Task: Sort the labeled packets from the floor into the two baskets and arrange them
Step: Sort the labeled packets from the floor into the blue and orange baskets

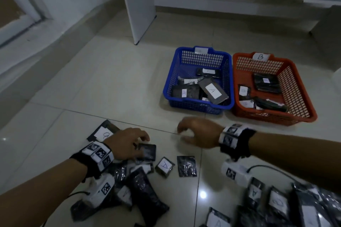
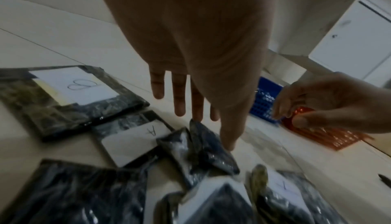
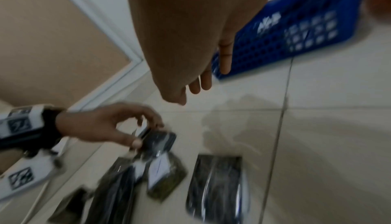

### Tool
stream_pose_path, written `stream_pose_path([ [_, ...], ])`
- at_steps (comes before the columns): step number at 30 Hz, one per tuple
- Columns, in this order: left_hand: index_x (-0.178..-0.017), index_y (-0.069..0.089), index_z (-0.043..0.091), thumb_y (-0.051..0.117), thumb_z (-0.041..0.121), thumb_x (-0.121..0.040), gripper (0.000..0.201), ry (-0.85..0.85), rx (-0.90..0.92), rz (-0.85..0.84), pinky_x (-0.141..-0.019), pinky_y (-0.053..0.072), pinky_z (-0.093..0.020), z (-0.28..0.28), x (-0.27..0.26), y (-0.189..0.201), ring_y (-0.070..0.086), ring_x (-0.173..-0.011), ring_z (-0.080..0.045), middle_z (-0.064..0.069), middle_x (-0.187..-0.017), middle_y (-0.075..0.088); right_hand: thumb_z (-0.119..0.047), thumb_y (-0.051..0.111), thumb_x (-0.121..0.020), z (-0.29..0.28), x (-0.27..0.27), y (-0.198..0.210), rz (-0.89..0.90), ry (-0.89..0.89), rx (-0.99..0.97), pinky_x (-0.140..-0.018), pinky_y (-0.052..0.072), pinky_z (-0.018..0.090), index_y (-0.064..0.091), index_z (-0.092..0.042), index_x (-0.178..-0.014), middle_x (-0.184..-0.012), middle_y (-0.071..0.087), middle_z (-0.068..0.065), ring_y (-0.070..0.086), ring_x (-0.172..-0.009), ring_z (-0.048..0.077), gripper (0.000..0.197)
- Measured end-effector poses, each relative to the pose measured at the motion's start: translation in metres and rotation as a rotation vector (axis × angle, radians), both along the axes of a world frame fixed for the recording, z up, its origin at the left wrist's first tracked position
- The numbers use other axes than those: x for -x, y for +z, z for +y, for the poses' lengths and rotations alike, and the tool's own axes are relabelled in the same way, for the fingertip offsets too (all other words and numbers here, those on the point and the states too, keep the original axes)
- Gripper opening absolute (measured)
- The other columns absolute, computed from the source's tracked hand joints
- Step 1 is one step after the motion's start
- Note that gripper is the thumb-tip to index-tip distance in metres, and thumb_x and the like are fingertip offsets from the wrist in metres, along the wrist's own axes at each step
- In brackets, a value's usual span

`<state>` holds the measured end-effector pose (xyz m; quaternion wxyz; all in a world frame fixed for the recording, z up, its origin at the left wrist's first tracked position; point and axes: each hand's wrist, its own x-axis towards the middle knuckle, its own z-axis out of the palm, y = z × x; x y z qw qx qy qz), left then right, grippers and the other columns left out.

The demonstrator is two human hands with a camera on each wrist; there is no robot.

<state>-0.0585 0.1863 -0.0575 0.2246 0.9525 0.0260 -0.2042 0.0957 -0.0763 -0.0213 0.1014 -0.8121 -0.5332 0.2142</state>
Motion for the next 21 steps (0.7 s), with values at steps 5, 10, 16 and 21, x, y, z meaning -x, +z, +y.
stream_pose_path([
  [5, -0.12, 0.053, 0.037, 0.059, 0.072, -0.076, 0.056, -0.19, -0.344, -0.111, -0.094, 0.03, -0.039, -0.016, 0.004, -0.011, 0.053, -0.106, -0.015, 0.014, -0.114, 0.06, -0.073, 0.062, -0.08, 0.018, 0.062, -0.044, -0.019, 0.144, 0.172, -0.088, 0.046, 0.04, 0.053, -0.02, -0.13, -0.122, 0.057, 0.004, 0.055, -0.106, 0.025, 0.073],
  [10, -0.102, 0.059, 0.035, 0.046, 0.072, -0.087, 0.042, -0.07, -0.232, -0.148, -0.089, 0.035, -0.035, -0.008, -0.003, -0.003, 0.061, -0.086, -0.01, 0.015, -0.086, 0.065, -0.053, 0.077, -0.079, 0.028, 0.061, -0.051, 0.089, 0.092, 0.218, -0.083, 0.044, 0.037, 0.055, -0.019, -0.123, -0.119, 0.057, 0.005, 0.057, -0.104, 0.028, 0.06],
  [16, -0.092, 0.061, 0.023, 0.052, 0.036, -0.101, 0.019, 0.311, 0.359, -0.131, -0.07, 0.053, -0.039, 0.0, -0.005, 0.01, 0.067, -0.074, -0.023, -0.003, -0.078, 0.069, -0.02, 0.088, -0.072, 0.017, 0.027, -0.037, 0.446, -0.229, 0.044, -0.087, 0.058, 0.036, 0.057, -0.026, -0.13, -0.119, 0.063, -0.003, 0.066, -0.097, 0.019, 0.066],
  [21, -0.113, 0.063, 0.023, 0.073, 0.028, -0.089, 0.027, 0.435, 0.556, -0.099, -0.08, 0.057, -0.046, -0.01, -0.014, 0.019, 0.071, -0.085, -0.034, -0.01, -0.097, 0.072, 0.011, 0.073, -0.076, 0.005, 0.01, -0.022, 0.595, -0.321, -0.17, -0.088, 0.059, 0.035, 0.06, -0.017, -0.135, -0.126, 0.056, -0.004, 0.066, -0.099, 0.013, 0.066],
])
